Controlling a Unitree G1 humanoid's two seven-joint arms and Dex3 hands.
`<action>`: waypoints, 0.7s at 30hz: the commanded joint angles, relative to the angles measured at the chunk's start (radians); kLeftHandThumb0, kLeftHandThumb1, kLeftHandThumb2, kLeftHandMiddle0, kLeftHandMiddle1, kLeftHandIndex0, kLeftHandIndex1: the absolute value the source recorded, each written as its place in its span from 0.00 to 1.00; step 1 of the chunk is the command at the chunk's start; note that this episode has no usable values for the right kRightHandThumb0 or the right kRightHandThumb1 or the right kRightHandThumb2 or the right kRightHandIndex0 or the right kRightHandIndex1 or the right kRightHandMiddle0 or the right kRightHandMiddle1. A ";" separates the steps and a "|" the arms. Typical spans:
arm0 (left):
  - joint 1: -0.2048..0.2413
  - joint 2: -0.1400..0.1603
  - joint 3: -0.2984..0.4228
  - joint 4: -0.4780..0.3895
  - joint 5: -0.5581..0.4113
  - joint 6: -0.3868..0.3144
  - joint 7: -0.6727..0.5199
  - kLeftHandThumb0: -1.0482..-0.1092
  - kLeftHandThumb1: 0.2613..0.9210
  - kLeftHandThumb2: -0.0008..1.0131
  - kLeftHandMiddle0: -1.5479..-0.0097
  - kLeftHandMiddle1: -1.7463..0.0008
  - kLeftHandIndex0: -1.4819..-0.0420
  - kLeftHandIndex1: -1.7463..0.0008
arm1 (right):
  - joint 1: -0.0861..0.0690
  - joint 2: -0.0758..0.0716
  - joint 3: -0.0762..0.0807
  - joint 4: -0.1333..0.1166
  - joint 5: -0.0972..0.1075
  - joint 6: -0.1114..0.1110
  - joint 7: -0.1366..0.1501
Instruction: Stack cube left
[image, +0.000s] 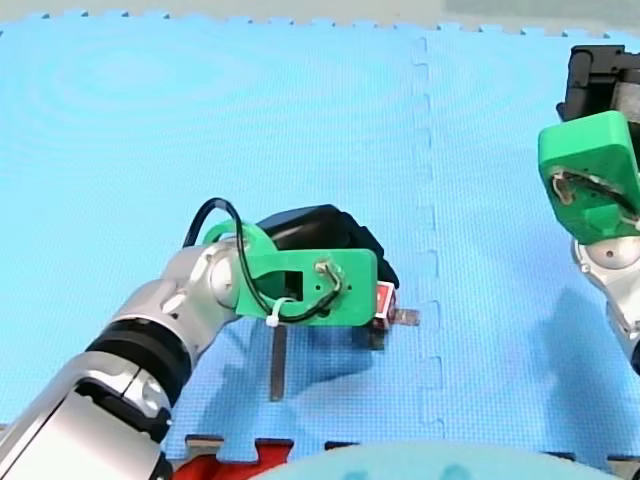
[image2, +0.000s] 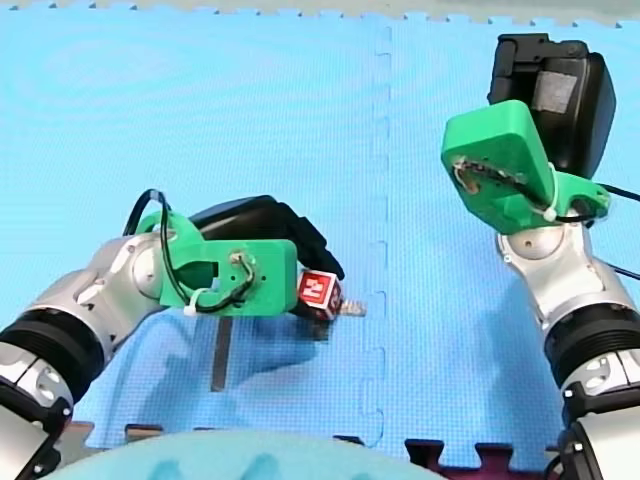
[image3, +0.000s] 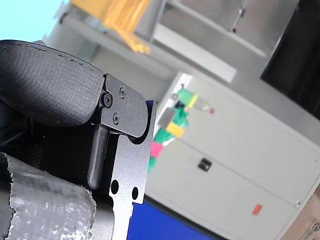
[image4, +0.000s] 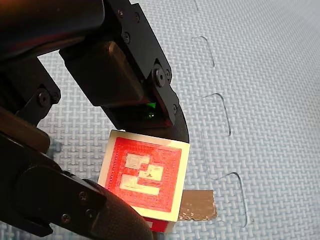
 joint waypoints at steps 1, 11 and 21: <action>-0.006 0.003 -0.003 0.005 0.005 0.010 0.002 0.66 0.78 0.00 0.32 0.00 0.07 0.98 | 0.003 -0.005 -0.003 -0.005 0.003 -0.003 0.002; -0.007 0.006 -0.020 0.006 0.027 0.032 0.020 0.66 0.78 0.00 0.32 0.00 0.07 0.98 | 0.013 -0.002 -0.001 -0.016 0.001 -0.001 0.001; -0.001 0.001 -0.008 0.006 0.014 0.026 0.039 0.19 0.75 0.00 0.38 0.00 0.55 1.00 | 0.014 0.003 -0.003 -0.020 0.002 0.004 0.000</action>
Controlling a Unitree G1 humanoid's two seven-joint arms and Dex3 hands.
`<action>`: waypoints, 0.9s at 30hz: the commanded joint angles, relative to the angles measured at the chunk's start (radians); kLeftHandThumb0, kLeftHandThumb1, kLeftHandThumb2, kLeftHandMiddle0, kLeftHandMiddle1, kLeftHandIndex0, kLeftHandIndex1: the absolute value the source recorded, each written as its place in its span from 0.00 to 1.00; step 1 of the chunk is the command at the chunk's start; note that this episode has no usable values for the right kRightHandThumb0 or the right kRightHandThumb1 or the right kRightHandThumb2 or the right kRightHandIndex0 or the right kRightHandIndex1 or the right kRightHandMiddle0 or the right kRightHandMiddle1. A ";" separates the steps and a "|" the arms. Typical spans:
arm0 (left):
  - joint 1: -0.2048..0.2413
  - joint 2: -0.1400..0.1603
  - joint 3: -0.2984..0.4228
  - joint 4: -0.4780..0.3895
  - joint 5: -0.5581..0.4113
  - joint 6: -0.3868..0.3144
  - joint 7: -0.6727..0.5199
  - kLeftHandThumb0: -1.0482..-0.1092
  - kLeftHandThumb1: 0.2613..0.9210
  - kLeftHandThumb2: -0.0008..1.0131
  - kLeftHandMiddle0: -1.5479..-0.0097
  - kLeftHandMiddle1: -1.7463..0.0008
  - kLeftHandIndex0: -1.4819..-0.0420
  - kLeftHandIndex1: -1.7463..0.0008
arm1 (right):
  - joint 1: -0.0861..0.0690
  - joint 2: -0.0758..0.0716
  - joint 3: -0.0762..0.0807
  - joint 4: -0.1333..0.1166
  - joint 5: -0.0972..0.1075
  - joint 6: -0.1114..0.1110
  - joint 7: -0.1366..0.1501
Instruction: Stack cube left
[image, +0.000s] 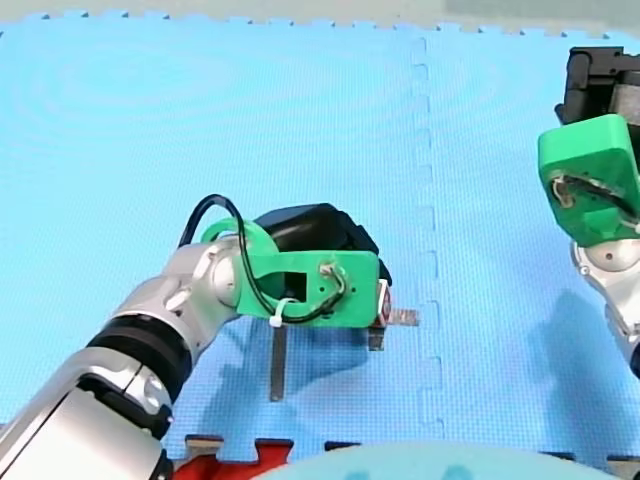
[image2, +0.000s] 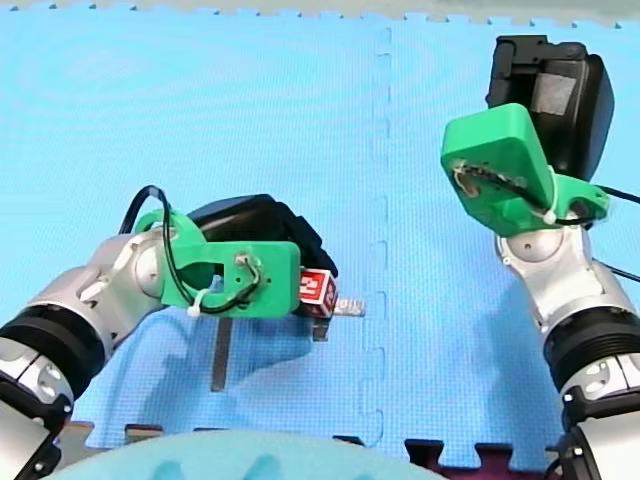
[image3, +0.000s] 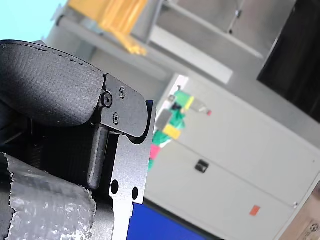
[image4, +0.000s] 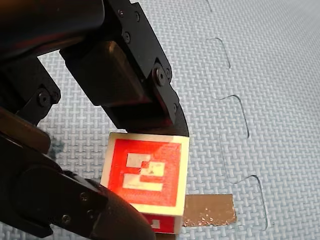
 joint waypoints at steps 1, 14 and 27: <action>0.004 -0.001 0.018 0.005 -0.019 -0.010 -0.003 0.18 0.77 0.01 0.39 0.00 0.60 1.00 | 0.003 0.000 -0.003 -0.003 0.002 0.004 -0.001; 0.001 0.001 0.072 0.039 -0.090 -0.058 -0.106 0.07 0.85 0.01 0.52 0.00 0.77 1.00 | -0.006 0.008 0.001 0.006 -0.004 0.012 -0.013; -0.003 0.009 0.113 0.052 -0.131 -0.082 -0.185 0.00 0.93 0.01 0.50 0.24 0.79 1.00 | -0.013 0.011 0.005 0.015 -0.007 0.020 -0.024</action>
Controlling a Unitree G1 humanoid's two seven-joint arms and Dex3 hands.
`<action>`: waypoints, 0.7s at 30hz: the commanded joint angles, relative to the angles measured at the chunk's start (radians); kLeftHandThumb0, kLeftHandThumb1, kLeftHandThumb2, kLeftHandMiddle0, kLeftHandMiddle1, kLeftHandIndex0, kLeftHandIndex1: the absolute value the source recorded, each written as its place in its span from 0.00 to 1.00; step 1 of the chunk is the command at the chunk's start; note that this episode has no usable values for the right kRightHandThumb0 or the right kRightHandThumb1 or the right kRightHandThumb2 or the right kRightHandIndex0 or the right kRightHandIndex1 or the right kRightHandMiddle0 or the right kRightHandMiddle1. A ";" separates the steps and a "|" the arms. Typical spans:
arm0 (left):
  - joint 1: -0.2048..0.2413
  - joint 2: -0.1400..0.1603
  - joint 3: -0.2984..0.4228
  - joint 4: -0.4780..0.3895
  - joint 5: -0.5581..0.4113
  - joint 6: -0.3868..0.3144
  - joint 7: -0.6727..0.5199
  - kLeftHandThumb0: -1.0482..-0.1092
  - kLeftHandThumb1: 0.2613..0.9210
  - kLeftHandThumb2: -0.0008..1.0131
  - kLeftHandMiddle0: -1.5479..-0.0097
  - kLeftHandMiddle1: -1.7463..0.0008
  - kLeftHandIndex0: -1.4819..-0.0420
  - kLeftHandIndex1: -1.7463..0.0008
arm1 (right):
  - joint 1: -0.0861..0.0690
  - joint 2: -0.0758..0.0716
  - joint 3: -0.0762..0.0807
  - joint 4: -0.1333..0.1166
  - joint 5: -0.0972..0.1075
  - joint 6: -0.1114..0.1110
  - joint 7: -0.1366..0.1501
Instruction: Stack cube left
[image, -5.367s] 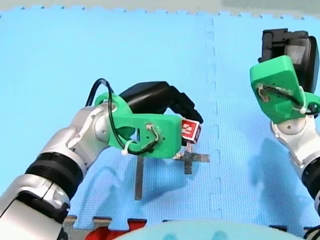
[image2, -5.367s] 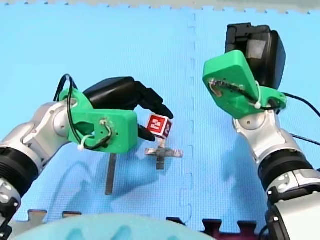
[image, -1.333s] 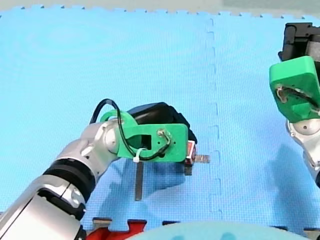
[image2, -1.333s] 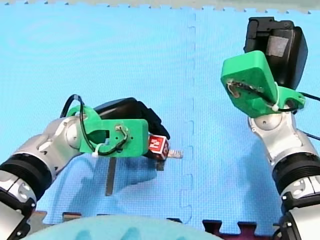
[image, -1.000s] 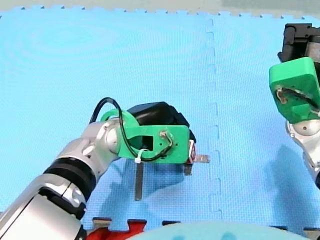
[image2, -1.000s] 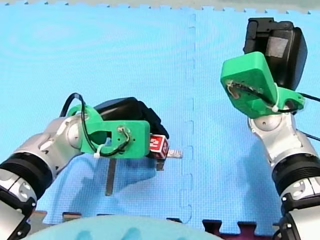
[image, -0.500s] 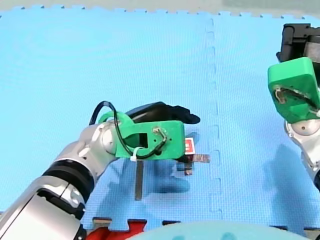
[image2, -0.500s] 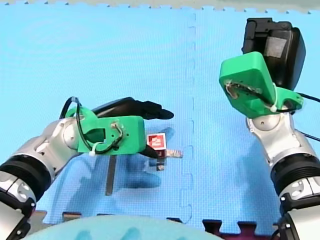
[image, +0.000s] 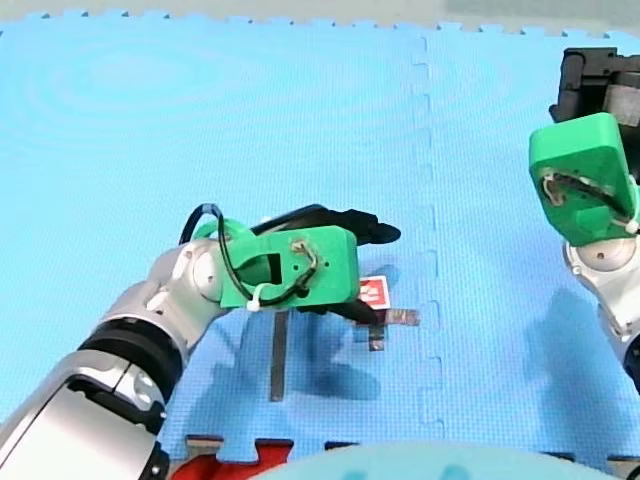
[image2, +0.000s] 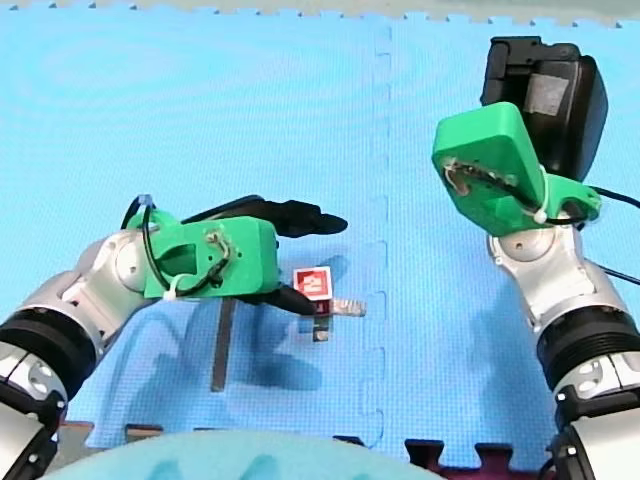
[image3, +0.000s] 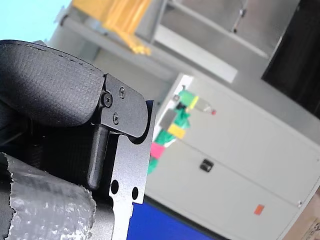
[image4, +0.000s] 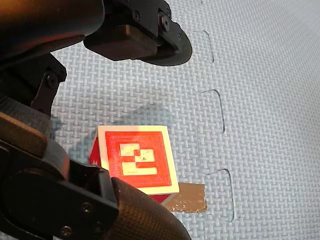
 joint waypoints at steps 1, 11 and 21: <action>-0.004 0.007 0.012 0.006 -0.013 -0.013 -0.024 0.00 0.93 0.01 0.50 0.25 0.80 1.00 | -0.006 -0.003 0.000 0.004 -0.002 0.001 -0.005; -0.045 0.179 0.027 -0.208 -0.052 -0.140 -0.271 0.00 1.00 0.05 0.53 0.09 0.82 1.00 | -0.001 -0.004 0.001 0.012 -0.001 -0.004 -0.009; 0.009 0.294 0.031 -0.657 -0.059 0.090 -0.481 0.00 1.00 0.11 0.54 0.00 0.81 1.00 | 0.004 -0.004 0.006 0.020 -0.006 0.002 -0.012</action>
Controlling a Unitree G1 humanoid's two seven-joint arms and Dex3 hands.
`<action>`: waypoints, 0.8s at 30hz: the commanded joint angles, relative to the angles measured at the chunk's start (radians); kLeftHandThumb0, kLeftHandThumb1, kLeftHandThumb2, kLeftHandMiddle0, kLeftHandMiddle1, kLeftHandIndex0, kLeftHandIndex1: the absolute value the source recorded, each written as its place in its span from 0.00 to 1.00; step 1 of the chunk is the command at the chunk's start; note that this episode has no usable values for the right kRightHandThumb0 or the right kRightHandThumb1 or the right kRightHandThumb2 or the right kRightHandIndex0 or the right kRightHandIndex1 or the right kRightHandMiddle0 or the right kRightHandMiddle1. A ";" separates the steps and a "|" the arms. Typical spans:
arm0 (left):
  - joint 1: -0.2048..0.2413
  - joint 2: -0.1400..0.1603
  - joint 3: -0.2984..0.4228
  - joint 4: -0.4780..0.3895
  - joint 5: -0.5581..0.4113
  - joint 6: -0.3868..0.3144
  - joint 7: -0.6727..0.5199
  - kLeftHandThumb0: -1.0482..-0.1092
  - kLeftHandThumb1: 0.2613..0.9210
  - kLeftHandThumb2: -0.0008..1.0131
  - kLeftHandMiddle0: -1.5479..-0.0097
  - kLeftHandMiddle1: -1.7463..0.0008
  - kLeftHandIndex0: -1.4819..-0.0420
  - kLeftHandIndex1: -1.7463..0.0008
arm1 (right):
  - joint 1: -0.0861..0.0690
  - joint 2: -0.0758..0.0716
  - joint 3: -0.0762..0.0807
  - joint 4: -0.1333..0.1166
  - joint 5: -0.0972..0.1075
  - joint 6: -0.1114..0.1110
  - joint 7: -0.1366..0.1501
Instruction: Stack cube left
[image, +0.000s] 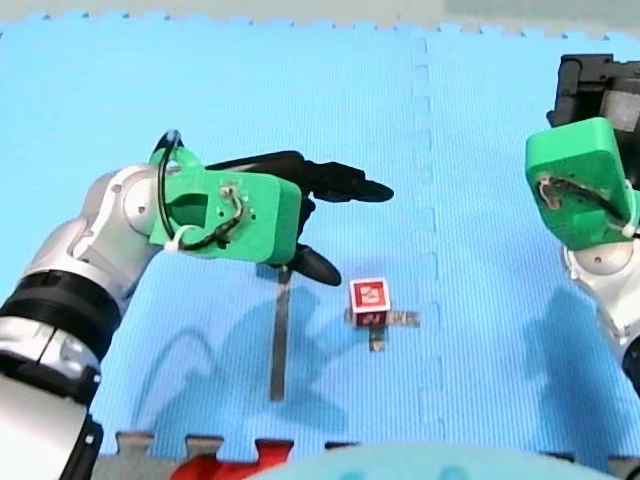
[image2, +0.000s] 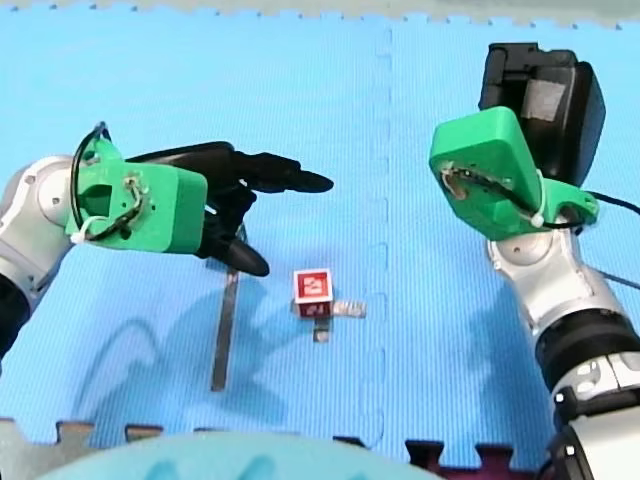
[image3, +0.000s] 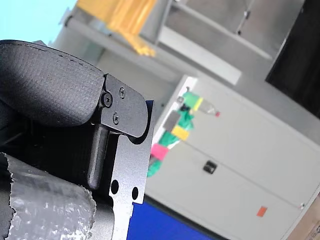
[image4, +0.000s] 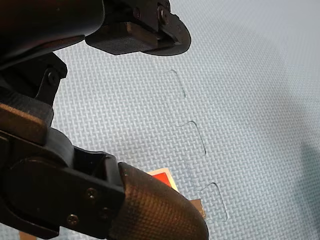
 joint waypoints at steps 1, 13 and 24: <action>0.045 0.117 -0.005 -0.360 -0.003 0.136 -0.134 0.00 1.00 0.11 0.54 0.00 0.81 1.00 | 0.005 -0.006 0.002 0.005 -0.005 0.003 -0.009; 0.080 0.196 0.036 -0.508 -0.013 0.191 -0.165 0.00 1.00 0.16 0.54 0.00 0.79 0.99 | 0.010 -0.006 -0.001 0.009 0.001 -0.006 0.000; 0.028 0.159 0.058 -0.031 0.006 -0.001 0.116 0.00 0.97 0.02 0.41 0.00 0.54 0.96 | 0.022 -0.016 0.003 0.008 -0.008 -0.018 -0.016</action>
